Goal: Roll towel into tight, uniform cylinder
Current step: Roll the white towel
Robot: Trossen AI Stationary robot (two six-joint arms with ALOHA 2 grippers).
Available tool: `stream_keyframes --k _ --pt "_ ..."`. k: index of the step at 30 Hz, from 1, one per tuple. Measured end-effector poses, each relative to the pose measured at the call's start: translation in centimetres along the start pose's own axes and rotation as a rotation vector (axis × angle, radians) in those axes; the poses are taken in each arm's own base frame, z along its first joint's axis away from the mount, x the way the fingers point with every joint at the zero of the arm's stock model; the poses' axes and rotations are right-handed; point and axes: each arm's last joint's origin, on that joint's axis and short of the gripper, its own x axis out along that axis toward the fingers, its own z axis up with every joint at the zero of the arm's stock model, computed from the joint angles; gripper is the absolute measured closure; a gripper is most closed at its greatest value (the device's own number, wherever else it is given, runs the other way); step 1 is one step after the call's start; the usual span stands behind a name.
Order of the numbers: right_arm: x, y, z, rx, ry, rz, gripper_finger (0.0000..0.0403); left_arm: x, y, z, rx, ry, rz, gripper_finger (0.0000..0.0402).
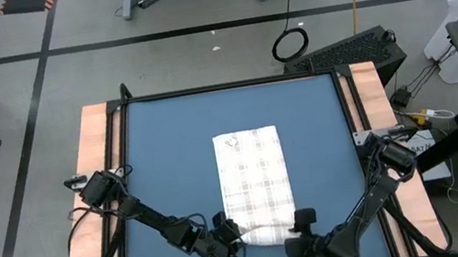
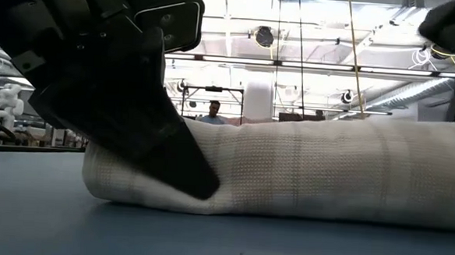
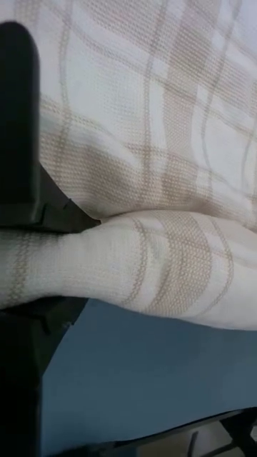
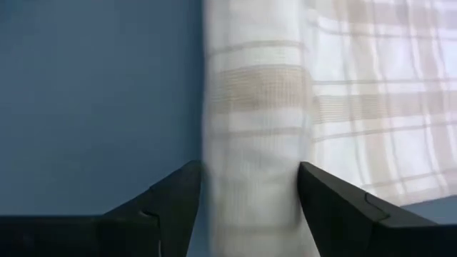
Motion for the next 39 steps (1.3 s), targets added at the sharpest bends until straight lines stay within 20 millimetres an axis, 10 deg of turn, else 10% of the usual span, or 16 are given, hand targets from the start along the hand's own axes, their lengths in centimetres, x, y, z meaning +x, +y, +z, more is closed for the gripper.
stream_keyframes --k 13,28,39 --pt "3.4 -2.0 0.9 0.1 0.145 0.13 0.0272 0.0 -0.1 -0.1 -0.011 -0.008 -0.001 0.0314" --pt "6.0 -5.6 3.7 0.107 0.394 0.396 0.0308 -4.4 -2.5 1.7 0.342 -0.242 0.107 0.0087" --pt "7.8 -8.6 5.6 0.094 0.441 0.552 0.0308 -4.3 -3.8 -0.3 0.484 -0.3 0.175 0.0095"
